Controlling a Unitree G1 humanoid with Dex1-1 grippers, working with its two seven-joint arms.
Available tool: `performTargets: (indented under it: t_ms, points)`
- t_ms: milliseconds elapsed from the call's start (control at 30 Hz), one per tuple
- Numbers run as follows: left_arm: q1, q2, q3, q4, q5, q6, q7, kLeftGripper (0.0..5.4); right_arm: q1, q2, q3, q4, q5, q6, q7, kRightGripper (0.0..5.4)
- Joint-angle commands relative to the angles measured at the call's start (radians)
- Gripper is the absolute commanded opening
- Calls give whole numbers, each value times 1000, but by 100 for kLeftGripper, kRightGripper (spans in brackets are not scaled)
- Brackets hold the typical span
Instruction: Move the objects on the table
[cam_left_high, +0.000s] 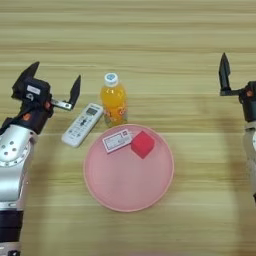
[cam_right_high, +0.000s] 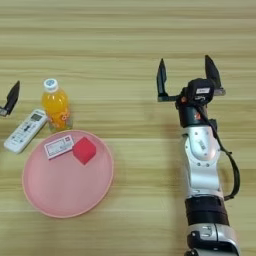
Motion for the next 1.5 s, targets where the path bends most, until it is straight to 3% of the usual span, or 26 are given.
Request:
performTargets:
  t_ms: [33, 267, 367, 433, 500, 733, 1000, 1133, 1267, 1500]
  points:
    - [-47, -44, 21, 37, 8, -53, 71, 539, -16, -10, 2, -10, -2, -4, 9, 540]
    - [-139, -128, 14, 154, 73, -137, 217, 539, -9, -21, 10, -46, 6, 10, 35, 540]
    - [-169, -140, 14, 256, 113, -176, 275, 539, -3, -33, 21, -82, 11, 27, 63, 540]
    - [-179, -151, 17, 319, 106, -193, 286, 539, 3, -50, 40, -120, 16, 44, 101, 540]
    - [-183, -157, 12, 368, 102, -211, 290, 539, 5, -72, 62, -171, 35, 82, 152, 540]
    - [-205, -168, 18, 484, 74, -232, 279, 539, 25, -236, 212, -439, 145, 320, 457, 540]
    - [-177, -166, 23, 477, 40, -220, 247, 539, 25, -357, 349, -513, 172, 485, 710, 540]
    - [-160, -172, 22, 477, 31, -221, 245, 539, -28, -368, 429, -445, 137, 566, 801, 540]
    - [-152, -178, 21, 464, 26, -222, 245, 539, -69, -345, 493, -407, 74, 639, 801, 540]
    - [-150, -183, 13, 458, 40, -224, 257, 539, -92, -290, 582, -457, 97, 900, 812, 540]
